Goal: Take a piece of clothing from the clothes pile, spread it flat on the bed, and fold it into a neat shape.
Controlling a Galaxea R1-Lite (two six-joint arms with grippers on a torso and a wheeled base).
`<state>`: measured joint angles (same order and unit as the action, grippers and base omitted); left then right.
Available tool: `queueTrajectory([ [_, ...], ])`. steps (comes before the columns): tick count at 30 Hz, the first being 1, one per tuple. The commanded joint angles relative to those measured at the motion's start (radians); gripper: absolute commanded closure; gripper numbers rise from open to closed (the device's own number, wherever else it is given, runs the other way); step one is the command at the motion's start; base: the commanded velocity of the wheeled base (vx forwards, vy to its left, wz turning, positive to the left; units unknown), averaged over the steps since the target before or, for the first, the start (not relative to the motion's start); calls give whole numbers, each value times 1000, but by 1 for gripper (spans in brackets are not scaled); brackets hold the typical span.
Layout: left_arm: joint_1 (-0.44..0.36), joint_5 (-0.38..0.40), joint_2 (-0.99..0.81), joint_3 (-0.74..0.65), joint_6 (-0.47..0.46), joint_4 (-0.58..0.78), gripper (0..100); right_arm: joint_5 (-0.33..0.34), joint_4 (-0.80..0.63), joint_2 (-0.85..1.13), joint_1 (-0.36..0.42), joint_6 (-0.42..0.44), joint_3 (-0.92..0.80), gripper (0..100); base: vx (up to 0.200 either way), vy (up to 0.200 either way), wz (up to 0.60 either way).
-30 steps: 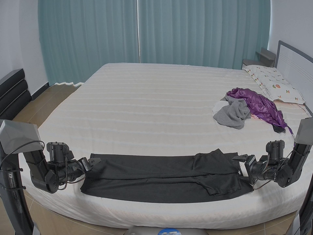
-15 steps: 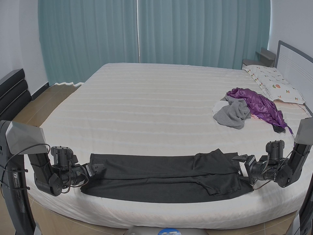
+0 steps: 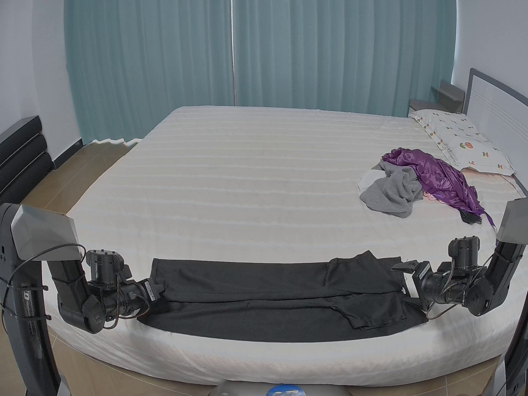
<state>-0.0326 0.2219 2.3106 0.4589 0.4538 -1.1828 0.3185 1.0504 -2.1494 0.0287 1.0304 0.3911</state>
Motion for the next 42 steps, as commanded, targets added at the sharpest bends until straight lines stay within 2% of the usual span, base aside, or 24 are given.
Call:
queueTrajectory([
  [1, 2, -3, -27, -11, 11, -6, 100, 1, 0, -1, 0, 0, 0, 0, 0, 0, 0],
  [4, 2, -3, -60, -20, 43, -5, 100, 1, 0, -1, -3, 2, 2, 0, 0, 0, 0],
  [19, 0, -4, -54, -8, 85, -5, 100, 2, 8, 0, -6, 3, 3, 0, 0, 0, 0],
  [28, -1, -3, -51, 12, 94, -6, 100, 5, 71, 11, -87, 43, 15, 0, -89, 0, 0],
  [31, -10, -3, -60, 23, 146, -6, 100, 31, 72, 3, -113, 43, 20, 0, 0, 0, 0],
  [34, -21, -4, -62, 30, 152, -8, 100, 40, 72, 0, -124, 45, 31, 0, 0, 0, 0],
  [42, -38, -10, -76, 32, 155, -8, 100, 40, 72, -24, -150, 48, 51, 0, 0, -200, 0],
])
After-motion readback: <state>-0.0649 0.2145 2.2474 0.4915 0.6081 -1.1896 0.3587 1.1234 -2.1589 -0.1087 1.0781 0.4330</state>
